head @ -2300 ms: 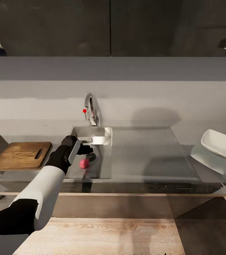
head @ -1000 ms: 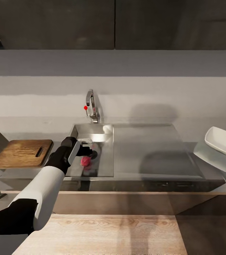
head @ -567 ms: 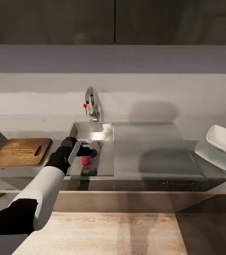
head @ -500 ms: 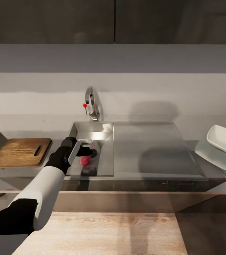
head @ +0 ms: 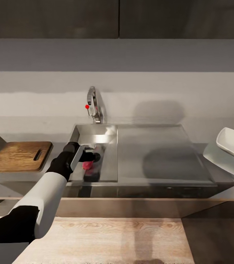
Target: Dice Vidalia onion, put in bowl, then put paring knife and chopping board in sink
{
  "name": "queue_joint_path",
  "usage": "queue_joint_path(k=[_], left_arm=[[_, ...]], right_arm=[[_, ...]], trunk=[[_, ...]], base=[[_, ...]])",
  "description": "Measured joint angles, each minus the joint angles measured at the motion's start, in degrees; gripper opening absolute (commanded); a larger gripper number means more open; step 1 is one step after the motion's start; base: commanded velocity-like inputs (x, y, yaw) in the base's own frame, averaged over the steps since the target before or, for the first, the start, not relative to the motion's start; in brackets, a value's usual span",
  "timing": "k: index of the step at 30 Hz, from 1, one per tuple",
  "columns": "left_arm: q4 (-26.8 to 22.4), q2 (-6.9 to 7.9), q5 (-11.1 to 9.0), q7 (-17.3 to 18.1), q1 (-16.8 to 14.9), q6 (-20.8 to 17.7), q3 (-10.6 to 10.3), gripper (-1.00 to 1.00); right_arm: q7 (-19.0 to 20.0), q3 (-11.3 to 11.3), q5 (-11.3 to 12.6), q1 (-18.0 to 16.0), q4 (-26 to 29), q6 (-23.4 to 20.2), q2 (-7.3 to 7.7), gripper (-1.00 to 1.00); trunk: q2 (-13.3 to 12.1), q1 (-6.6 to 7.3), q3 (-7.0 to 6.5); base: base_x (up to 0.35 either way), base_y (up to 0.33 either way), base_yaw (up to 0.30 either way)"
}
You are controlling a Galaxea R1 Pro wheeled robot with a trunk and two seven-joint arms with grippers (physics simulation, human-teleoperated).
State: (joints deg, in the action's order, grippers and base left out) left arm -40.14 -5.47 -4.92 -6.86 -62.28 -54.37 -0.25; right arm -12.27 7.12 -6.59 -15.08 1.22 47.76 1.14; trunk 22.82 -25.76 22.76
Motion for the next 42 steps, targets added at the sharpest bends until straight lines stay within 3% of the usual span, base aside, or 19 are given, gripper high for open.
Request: queue_joint_path(k=[31, 32, 42], left_arm=[[1.1, -0.03, 0.0, 0.0, 0.0, 0.0, 0.0, 1.0], [1.1, 0.0, 0.0, 0.0, 0.0, 0.0, -0.1, -1.0], [1.9, 0.61, 0.0, -0.2, 0.0, 2.9, -0.1, -1.0]], right_arm=[[0.0, 0.0, 0.0, 0.0, 0.0, -0.2, 0.0, 1.0], [0.0, 0.0, 0.0, 0.0, 0.0, -0.2, 0.0, 1.0], [0.1, 0.0, 0.0, 0.0, 0.0, -0.2, 0.0, 1.0]], trunk=[[0.0, 0.0, 2.83], [0.0, 0.0, 2.86], [0.0, 0.01, 2.92]], base=[[0.0, 0.0, 0.0], [0.0, 0.0, 0.0], [0.0, 0.0, 0.0]])
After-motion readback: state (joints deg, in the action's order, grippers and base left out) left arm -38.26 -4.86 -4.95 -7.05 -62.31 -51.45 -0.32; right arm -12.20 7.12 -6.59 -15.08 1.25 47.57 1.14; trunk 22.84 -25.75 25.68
